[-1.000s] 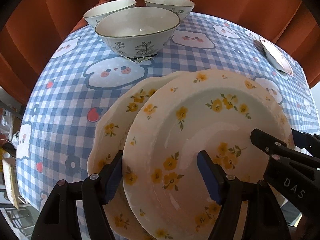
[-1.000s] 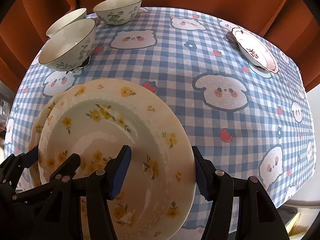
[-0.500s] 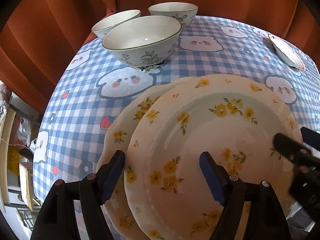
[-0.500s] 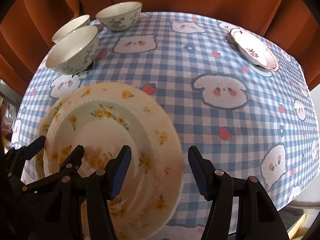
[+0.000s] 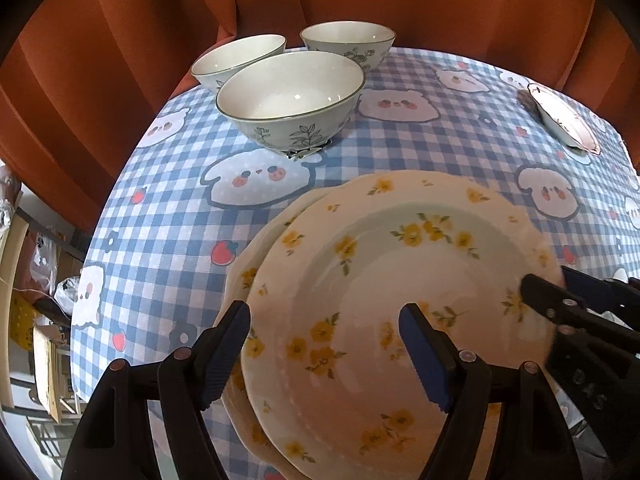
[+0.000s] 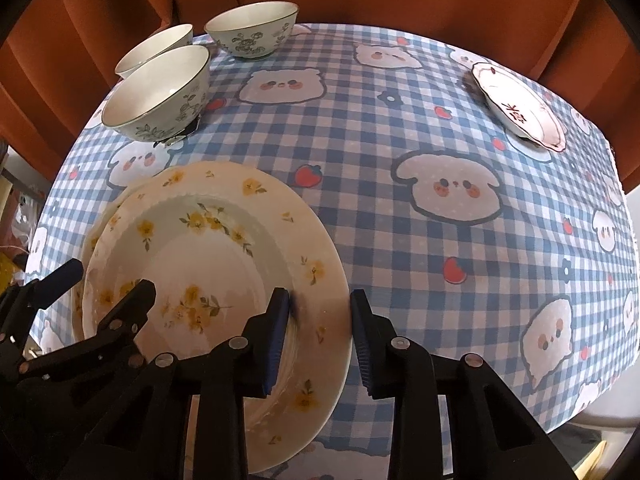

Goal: Organize plates and bowls
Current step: 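Lower the plates onto the cloth beside the bowls and open both grippers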

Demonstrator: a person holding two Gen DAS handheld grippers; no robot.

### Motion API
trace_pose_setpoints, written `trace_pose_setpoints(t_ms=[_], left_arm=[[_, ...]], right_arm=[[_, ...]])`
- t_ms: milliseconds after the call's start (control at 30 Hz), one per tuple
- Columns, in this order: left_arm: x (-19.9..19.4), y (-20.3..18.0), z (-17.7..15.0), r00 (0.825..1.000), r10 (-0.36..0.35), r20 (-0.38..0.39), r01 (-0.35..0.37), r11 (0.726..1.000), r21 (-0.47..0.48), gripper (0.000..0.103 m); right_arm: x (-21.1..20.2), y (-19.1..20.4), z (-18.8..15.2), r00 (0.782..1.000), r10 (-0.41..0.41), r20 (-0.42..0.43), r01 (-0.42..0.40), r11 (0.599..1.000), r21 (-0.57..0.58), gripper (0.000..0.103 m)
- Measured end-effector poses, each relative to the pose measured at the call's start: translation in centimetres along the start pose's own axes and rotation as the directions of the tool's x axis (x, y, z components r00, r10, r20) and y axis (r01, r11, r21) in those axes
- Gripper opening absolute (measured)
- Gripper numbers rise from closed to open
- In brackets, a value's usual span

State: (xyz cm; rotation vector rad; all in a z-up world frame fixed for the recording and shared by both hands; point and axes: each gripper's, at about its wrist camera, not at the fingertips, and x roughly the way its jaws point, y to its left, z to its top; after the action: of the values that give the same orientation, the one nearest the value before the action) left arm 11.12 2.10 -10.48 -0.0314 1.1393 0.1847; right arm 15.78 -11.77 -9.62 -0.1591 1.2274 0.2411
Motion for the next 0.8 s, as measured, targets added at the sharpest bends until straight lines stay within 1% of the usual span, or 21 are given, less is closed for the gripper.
trace_pose_setpoints(t_ms=[200, 367, 433, 567, 667, 800], left_arm=[[-0.1, 0.6, -0.2, 1.000, 0.000, -0.007, 0.000, 1.000, 0.008, 0.079], [-0.1, 0.9, -0.3, 1.000, -0.003, -0.015, 0.003, 1.000, 0.013, 0.079], [0.0, 0.9, -0.4, 1.000, -0.001, -0.018, 0.001, 1.000, 0.020, 0.079], [0.0, 1.2, -0.5, 1.000, 0.011, -0.018, -0.010, 1.000, 0.021, 0.079], [0.0, 1.5, -0.6, 1.000, 0.010, -0.022, -0.010, 1.000, 0.013, 0.079], [-0.2, 1.8, -0.9, 1.000, -0.003, -0.029, 0.003, 1.000, 0.011, 0.079]], right_arm=[[0.7, 1.0, 0.1, 1.000, 0.014, -0.014, -0.014, 1.000, -0.002, 0.035], [0.9, 1.6, 0.2, 1.000, -0.023, -0.010, 0.023, 1.000, -0.007, 0.035], [0.9, 2.1, 0.1, 0.999, -0.051, -0.004, 0.051, 0.999, -0.016, 0.037], [1.1, 2.9, -0.2, 0.995, -0.099, 0.008, 0.099, 0.995, -0.029, 0.041], [1.1, 3.2, -0.3, 0.993, -0.119, 0.012, 0.119, 0.992, -0.031, 0.044], [1.0, 3.0, -0.3, 0.993, -0.120, 0.011, 0.120, 0.993, -0.008, 0.045]])
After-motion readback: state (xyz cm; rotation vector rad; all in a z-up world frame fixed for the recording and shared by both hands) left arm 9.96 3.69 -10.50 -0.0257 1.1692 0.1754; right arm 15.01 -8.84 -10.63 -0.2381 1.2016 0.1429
